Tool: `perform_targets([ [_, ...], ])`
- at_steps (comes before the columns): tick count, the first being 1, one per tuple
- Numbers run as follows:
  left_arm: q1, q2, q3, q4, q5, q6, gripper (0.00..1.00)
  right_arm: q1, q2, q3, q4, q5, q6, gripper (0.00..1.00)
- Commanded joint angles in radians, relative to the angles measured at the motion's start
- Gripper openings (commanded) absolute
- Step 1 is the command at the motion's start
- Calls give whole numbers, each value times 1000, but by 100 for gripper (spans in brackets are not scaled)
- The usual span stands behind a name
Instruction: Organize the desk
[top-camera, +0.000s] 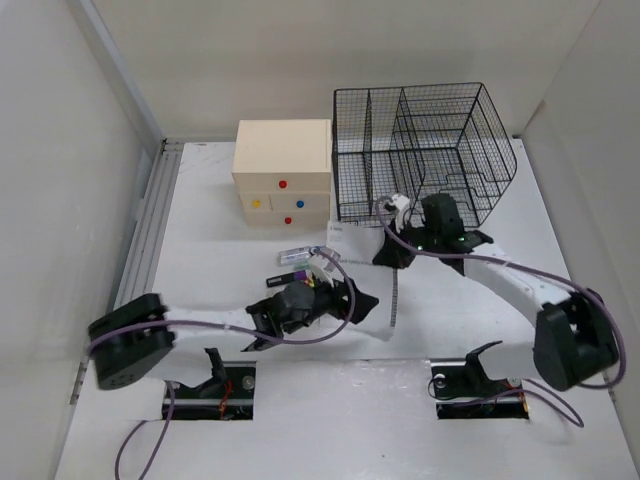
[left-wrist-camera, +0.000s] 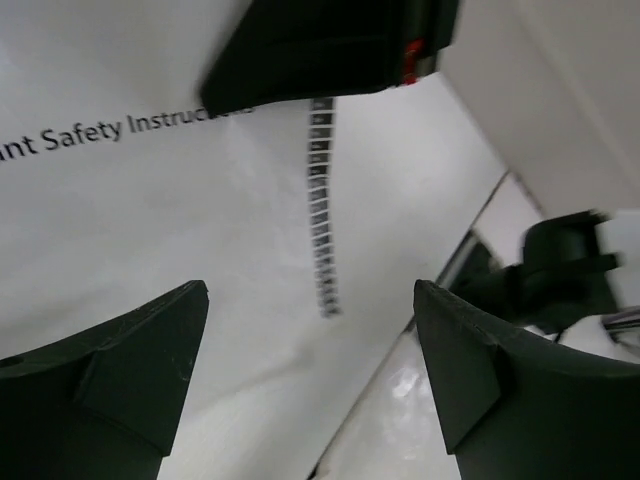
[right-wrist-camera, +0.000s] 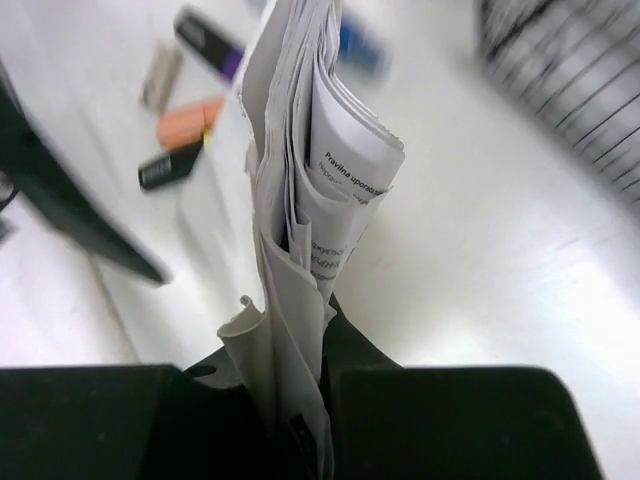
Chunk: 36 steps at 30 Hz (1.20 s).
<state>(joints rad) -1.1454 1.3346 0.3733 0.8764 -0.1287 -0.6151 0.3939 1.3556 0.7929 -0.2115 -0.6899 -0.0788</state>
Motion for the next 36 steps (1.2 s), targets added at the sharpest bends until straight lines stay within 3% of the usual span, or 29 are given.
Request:
perform_targets([
  [1, -24, -231, 96, -258, -67, 98, 82, 2, -124, 124, -82, 84, -130, 0],
  [6, -24, -444, 208, -520, -126, 135, 75, 2, -187, 293, -201, 69, -199, 0],
  [8, -24, -500, 219, -554, -135, 135, 73, 2, -187, 356, -201, 121, -199, 0],
  [13, -24, -656, 170, -632, -192, 98, 71, 2, -126, 598, -169, 282, -159, 0],
  [17, -33, -742, 145, -698, -215, 72, 71, 11, -50, 735, -118, 519, -105, 0],
  [24, -33, -785, 145, -752, -252, 72, 71, 42, 118, 867, 24, 936, -69, 0],
  [31, -33, -785, 136, -763, -261, 72, 71, 91, 163, 867, 142, 1192, -49, 0],
  [36, -33, -785, 127, -763, -270, 81, 71, 123, 163, 878, 162, 1251, -62, 0],
])
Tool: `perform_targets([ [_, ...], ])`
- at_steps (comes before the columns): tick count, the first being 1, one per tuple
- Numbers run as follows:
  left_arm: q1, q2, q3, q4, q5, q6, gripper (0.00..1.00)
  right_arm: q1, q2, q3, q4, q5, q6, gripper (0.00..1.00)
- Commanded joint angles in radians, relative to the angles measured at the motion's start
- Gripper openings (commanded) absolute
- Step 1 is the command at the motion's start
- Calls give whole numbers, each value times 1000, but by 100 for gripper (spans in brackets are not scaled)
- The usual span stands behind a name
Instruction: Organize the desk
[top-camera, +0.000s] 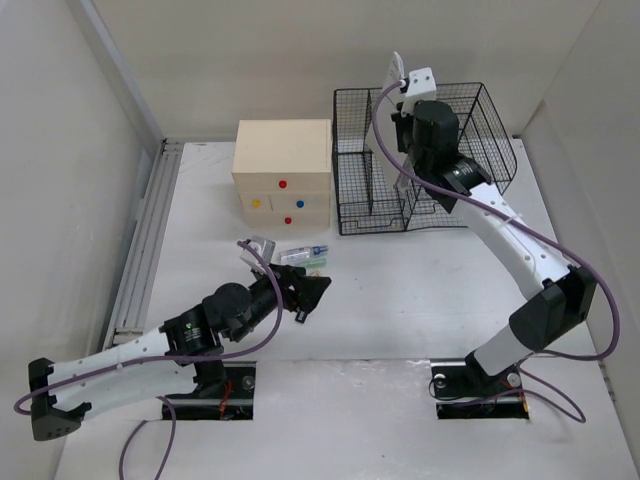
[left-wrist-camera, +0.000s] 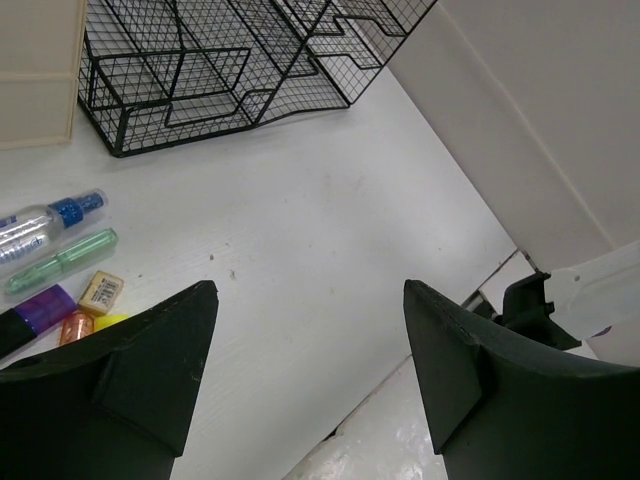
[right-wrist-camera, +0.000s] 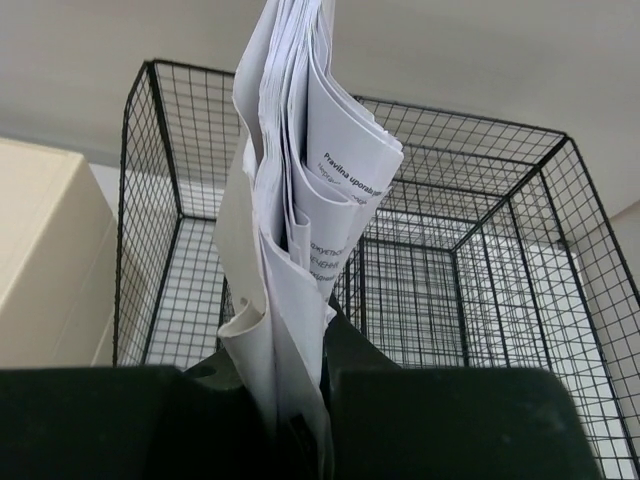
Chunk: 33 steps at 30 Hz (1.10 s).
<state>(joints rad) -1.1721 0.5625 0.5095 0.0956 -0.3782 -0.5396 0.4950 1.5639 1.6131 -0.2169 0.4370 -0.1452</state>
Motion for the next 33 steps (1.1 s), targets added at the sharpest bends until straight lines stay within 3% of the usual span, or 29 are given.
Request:
perform_targets([
  [1, -6, -13, -9, 18, -21, 15, 71, 22, -45, 70, 168, 124, -8, 0],
  [15, -6, -13, -28, 36, -30, 15, 73, 45, -105, 37, 217, 193, -83, 0],
  [33, -6, -24, -48, 36, -48, 6, 75, -38, 206, 74, 335, 17, 16, 0],
])
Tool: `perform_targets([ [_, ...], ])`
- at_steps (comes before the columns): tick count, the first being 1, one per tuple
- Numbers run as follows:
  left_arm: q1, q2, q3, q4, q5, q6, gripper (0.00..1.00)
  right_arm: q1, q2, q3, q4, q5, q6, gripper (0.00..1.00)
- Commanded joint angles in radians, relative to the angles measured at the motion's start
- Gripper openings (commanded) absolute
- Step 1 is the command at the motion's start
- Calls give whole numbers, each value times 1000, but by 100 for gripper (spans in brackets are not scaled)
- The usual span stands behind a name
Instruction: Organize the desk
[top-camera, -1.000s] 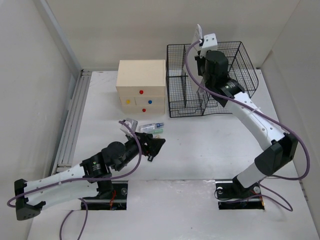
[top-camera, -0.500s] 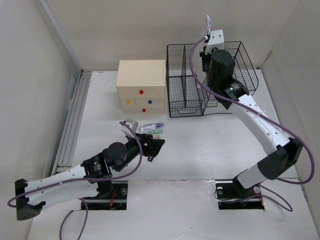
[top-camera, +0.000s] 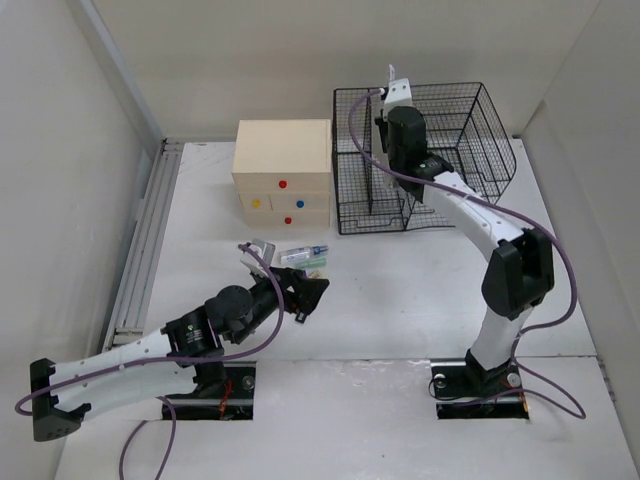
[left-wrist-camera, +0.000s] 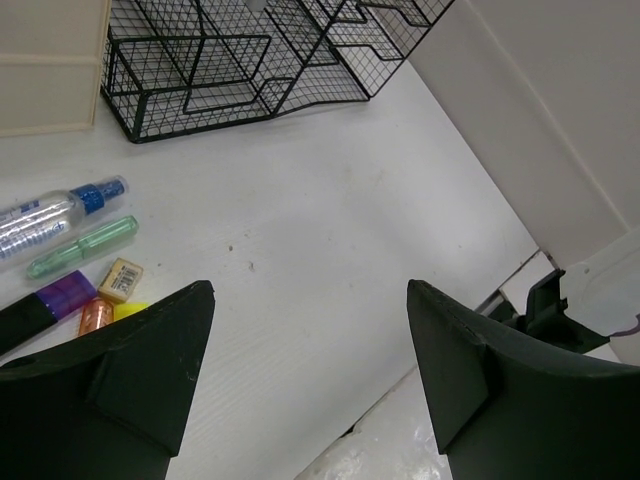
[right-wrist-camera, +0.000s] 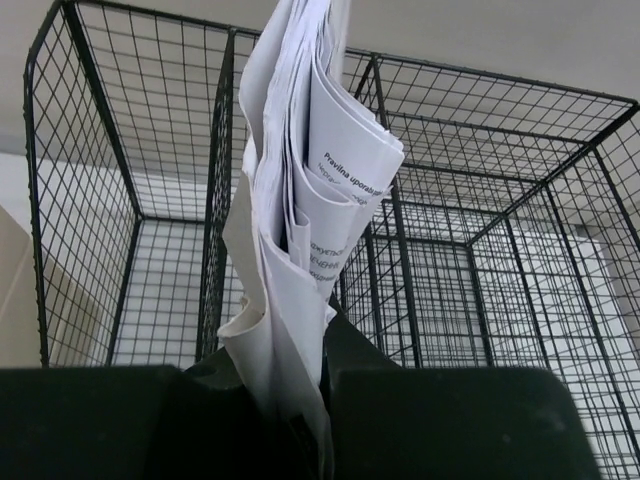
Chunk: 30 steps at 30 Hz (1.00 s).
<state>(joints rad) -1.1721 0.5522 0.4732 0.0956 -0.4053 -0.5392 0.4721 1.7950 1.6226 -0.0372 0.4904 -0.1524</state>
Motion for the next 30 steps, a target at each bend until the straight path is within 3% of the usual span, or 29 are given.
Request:
perform_targets([
  [1, -6, -14, -11, 36, -21, 5, 75, -15, -8, 65, 155, -45, 34, 0],
  [13, -6, -14, -11, 36, -30, 5, 75, -46, 29, -90, 244, -101, 198, 0],
  [23, -6, 17, -30, 85, -30, 5, 75, -15, -39, -175, 278, 2, 266, 0],
  [30, -6, 17, -21, 76, -21, 5, 75, 82, -52, -188, 365, 166, 171, 0],
])
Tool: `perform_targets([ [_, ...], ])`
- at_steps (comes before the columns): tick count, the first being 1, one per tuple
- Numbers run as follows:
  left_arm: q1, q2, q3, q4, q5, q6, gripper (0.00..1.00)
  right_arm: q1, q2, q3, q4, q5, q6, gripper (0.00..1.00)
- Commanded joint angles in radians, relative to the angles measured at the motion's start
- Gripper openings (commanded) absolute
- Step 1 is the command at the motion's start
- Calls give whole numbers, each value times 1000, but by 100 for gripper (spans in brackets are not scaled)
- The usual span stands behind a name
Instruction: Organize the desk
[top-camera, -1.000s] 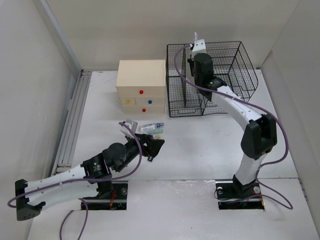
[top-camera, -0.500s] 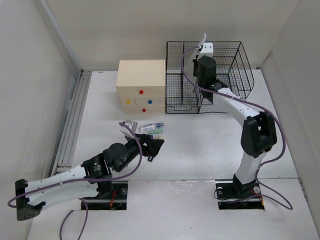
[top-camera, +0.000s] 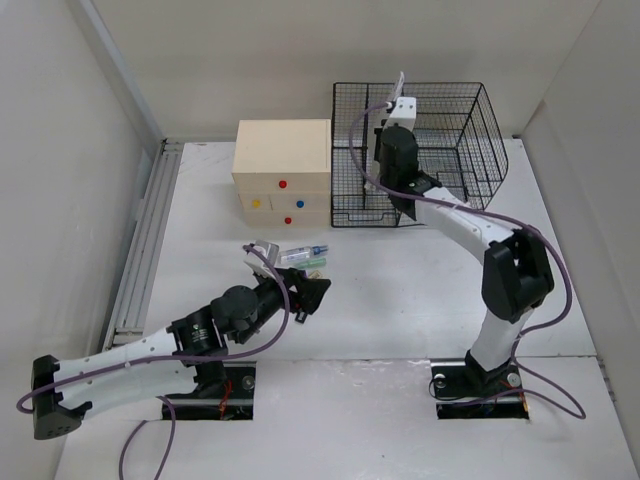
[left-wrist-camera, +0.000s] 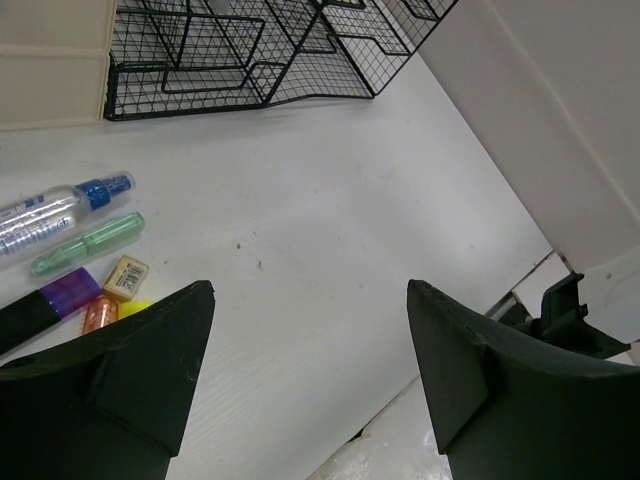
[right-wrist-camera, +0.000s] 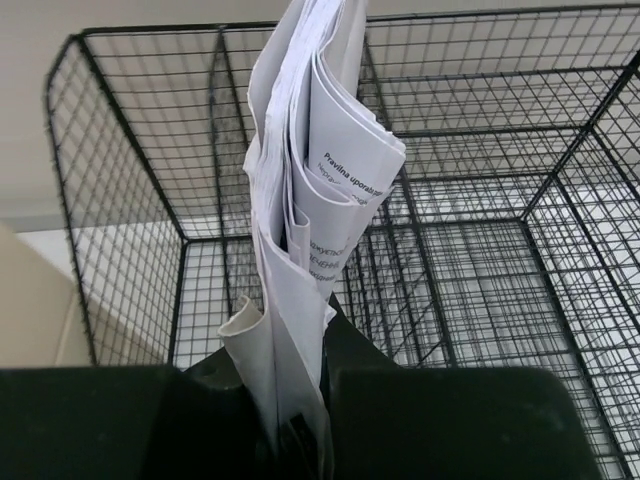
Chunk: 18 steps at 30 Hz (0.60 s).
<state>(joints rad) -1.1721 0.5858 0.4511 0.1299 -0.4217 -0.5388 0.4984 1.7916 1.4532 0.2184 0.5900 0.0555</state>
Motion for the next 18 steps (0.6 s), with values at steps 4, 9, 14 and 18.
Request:
perform_targets([
  [4, -6, -37, 1, 42, -5, 5, 75, 91, -97, -60, 199, 128, -129, 0],
  [9, -6, -27, 1, 42, -5, 5, 75, 91, -121, -51, 220, 152, -163, 0],
  [14, -6, -27, 1, 51, 4, 5, 75, 58, -74, -31, 233, 152, -172, 0],
  [18, -6, -27, 1, 51, 4, 5, 75, 20, -17, 2, 254, 122, -181, 0],
])
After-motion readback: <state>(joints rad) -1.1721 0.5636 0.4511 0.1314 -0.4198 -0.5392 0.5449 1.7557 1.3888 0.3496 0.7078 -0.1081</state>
